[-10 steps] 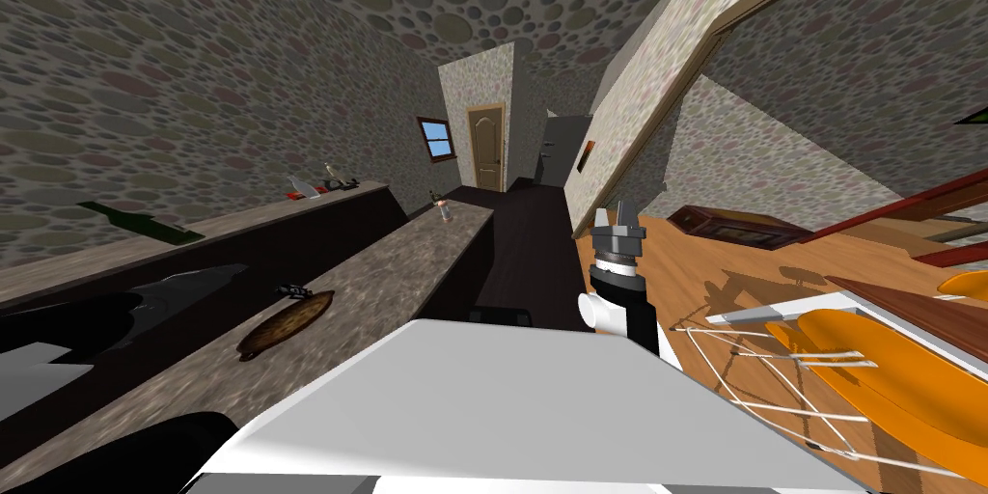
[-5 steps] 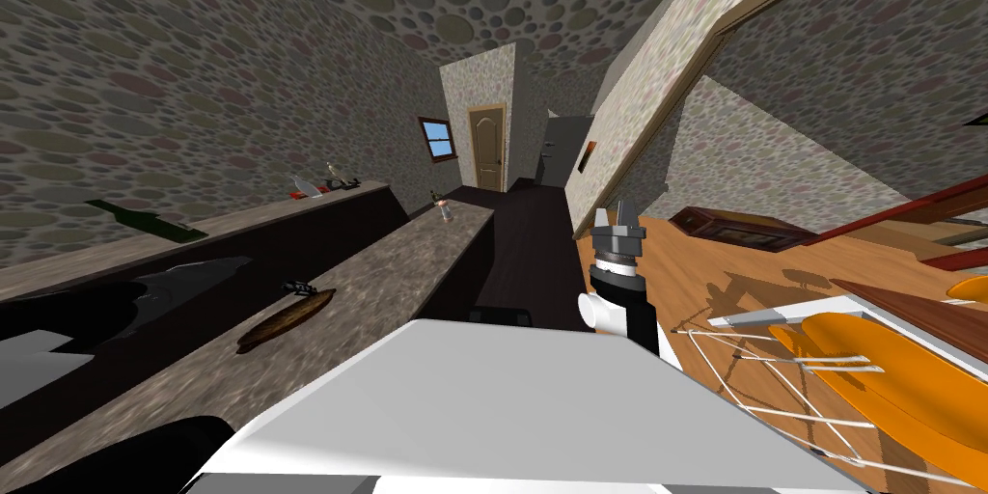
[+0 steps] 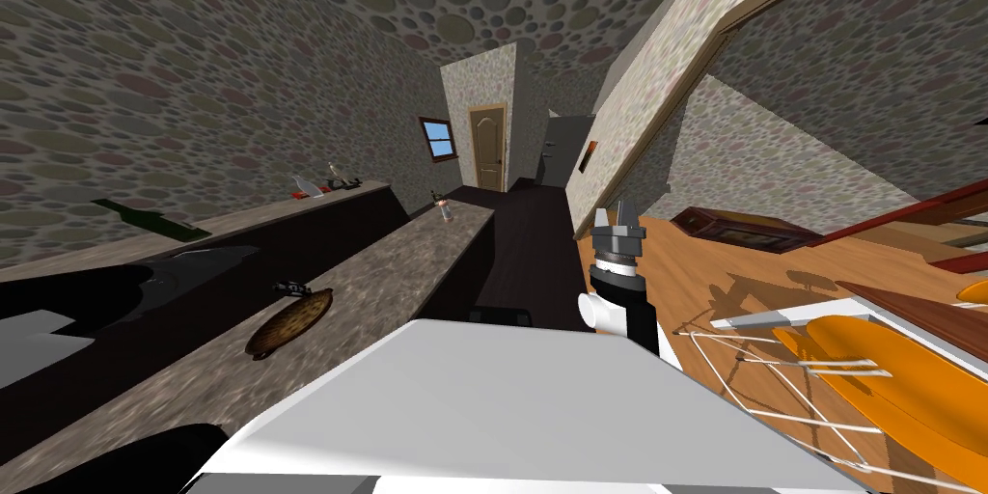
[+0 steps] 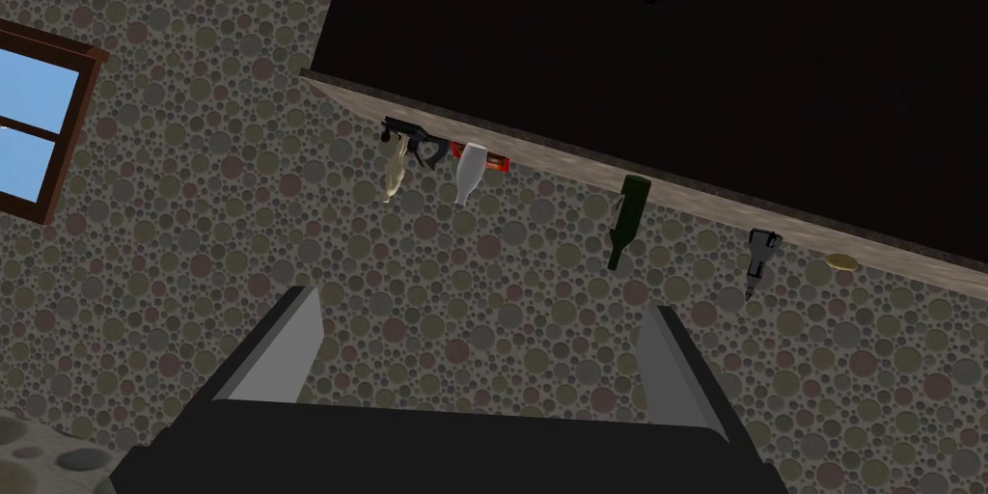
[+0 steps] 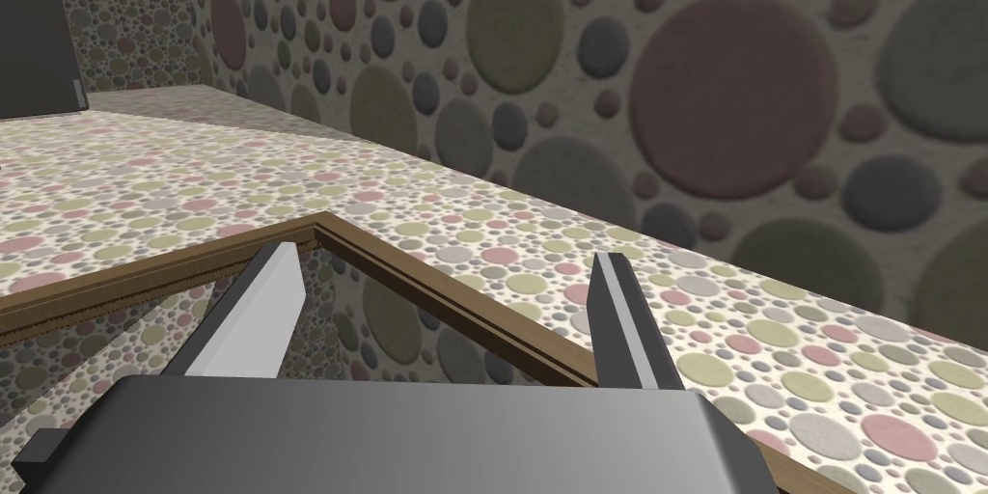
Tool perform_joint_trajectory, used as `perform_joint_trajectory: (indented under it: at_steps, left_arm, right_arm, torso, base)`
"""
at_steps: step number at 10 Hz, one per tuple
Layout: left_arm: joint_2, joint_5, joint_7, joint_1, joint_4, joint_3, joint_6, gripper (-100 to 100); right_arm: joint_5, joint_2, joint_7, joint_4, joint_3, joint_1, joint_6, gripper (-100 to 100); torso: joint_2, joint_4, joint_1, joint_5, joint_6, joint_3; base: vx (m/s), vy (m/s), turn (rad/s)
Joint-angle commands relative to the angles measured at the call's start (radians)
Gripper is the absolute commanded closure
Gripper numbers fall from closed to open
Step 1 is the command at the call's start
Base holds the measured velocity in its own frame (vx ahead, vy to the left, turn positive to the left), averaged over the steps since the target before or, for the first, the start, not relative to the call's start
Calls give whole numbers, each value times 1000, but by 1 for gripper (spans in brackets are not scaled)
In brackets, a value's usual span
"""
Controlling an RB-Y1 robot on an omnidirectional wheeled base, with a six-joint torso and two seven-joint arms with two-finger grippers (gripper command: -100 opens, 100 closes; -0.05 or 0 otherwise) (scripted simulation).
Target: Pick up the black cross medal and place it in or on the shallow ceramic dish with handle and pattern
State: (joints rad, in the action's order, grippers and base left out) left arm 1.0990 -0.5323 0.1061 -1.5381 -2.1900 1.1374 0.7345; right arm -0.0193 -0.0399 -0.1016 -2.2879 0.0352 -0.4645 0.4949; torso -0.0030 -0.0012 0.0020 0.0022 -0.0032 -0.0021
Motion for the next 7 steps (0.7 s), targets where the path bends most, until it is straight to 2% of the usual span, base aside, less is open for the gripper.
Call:
perform_joint_trajectory:
  at_steps: [1, 7]
  left_arm:
    - [1, -4, 0, -4, -3, 6, 2, -100]
    - [1, -4, 0, -4, -3, 6, 2, -100]
  right_arm:
    - [0, 0, 0, 0, 0, 0, 0, 0]
    - [0, 0, 0, 0, 0, 0, 0, 0]
  torso:
    - [0, 0, 0, 0, 0, 0]
    - [1, 0, 1, 0, 0, 0]
  base:
    - [0, 0, 0]
    - [0, 0, -1]
